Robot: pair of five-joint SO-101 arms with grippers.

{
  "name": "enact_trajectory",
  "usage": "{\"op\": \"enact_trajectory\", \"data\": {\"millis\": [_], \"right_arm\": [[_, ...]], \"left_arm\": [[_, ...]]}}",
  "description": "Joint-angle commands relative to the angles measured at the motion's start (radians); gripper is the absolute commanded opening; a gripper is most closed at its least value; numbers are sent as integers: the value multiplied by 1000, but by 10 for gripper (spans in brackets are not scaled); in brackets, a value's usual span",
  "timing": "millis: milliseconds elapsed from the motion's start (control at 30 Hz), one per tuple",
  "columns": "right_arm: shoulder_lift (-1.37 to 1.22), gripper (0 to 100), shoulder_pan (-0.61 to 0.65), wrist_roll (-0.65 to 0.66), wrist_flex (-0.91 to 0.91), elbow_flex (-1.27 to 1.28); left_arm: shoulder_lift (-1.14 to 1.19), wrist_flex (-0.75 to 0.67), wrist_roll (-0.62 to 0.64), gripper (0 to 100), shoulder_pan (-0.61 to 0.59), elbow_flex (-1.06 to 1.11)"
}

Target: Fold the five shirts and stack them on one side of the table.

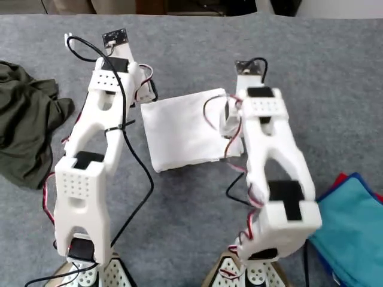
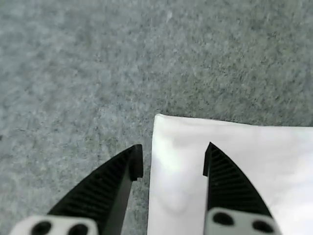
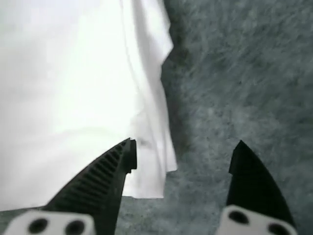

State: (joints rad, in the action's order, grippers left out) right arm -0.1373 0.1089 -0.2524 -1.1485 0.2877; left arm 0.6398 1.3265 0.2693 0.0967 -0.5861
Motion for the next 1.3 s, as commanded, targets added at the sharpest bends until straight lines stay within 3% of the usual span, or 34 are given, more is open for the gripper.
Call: {"op": "enact_trajectory", "data": {"millis": [0,367,667,1267], "right_arm": [[113,314,41,-25,83,65],[-79,313,42,-29,107,-38],[-183,307,53,-29,106,-76],[-211,117,81,-28,63,-120]], "left_arm": [[15,60,-17,210,-17,-135],[30,259,-100,210,-68,-298],[31,270,-115,210,-68,-333],[30,270,-120,210,-71,-341]]}}
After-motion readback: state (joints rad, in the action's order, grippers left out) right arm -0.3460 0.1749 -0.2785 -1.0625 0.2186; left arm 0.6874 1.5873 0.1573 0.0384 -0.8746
